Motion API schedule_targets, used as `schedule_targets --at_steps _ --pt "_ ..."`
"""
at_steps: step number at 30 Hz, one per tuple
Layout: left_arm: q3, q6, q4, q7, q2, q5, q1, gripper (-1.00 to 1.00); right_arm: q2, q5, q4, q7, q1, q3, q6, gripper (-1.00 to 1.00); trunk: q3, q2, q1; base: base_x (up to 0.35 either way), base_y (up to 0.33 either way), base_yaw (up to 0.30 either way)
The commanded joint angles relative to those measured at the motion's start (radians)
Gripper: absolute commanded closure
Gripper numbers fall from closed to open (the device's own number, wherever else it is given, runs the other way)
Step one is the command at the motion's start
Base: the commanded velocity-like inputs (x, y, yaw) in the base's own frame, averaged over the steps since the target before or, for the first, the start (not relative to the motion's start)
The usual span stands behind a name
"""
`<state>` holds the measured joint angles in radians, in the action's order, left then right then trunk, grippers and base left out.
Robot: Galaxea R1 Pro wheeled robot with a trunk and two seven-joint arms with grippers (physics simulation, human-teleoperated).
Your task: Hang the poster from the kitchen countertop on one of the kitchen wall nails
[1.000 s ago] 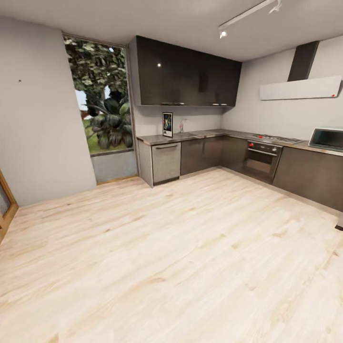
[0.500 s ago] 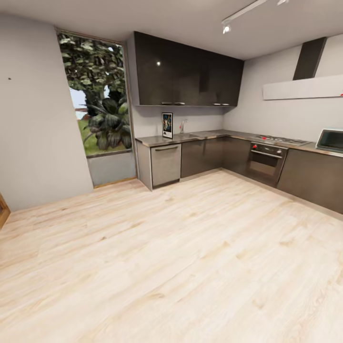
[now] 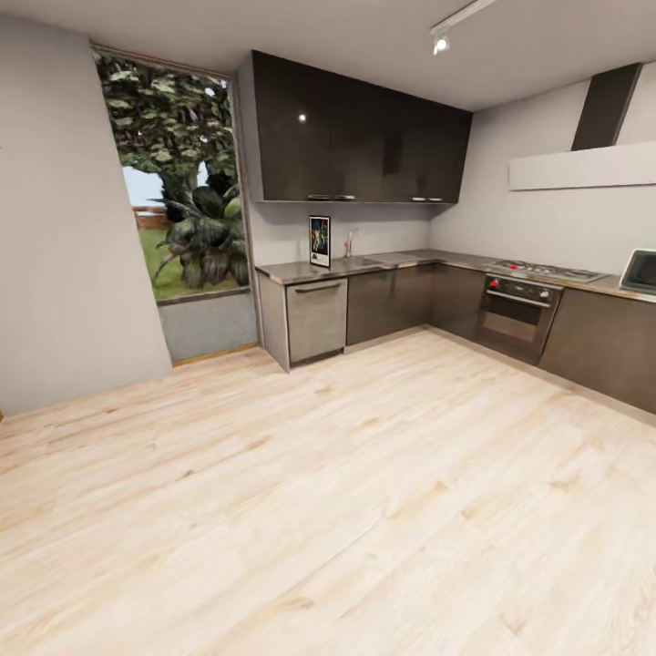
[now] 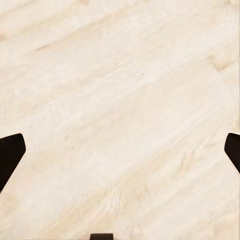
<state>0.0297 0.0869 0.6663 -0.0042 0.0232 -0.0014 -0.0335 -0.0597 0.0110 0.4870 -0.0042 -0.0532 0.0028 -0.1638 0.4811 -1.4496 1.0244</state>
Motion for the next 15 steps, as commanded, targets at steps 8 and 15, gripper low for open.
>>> schedule_targets --at_steps 8,15 --pt "0.001 0.002 0.001 0.000 0.000 0.000 0.000 -1.00 0.000 0.001 -0.001 0.000 -0.001 0.000 -0.002 -1.00 0.001 0.000 0.001 0.334 -0.042 0.000" --pt "0.001 0.002 0.001 0.000 0.000 0.000 0.000 -1.00 0.000 0.001 -0.001 0.000 -0.001 0.001 -0.002 -1.00 0.001 0.000 0.001 0.330 -0.113 0.000"
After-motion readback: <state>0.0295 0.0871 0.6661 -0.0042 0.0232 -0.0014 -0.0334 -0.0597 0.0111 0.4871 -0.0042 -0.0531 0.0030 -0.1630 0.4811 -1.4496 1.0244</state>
